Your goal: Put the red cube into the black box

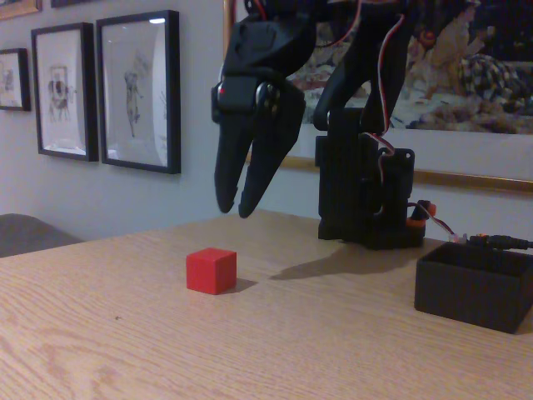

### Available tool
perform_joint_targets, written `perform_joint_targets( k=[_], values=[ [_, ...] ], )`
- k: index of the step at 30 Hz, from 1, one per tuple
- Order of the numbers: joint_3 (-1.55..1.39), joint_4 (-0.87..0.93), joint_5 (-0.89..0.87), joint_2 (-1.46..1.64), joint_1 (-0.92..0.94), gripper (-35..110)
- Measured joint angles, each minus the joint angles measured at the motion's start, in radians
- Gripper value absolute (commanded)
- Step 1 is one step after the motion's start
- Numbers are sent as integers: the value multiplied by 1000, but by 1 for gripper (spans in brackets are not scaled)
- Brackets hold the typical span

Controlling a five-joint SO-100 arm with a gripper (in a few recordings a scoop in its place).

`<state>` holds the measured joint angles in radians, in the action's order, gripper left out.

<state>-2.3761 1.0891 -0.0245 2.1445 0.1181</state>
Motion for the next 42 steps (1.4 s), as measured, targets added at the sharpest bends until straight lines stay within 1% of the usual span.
perform_joint_targets(
  k=[3,10,21,27,42],
  values=[
    [15,0,0,-31,0,25],
    [54,-12,-28,-112,0,26],
    [126,-75,-69,-305,-8,25],
    [132,-121,-72,-347,-9,23],
    [169,-140,-72,-462,-11,20]
  ],
)
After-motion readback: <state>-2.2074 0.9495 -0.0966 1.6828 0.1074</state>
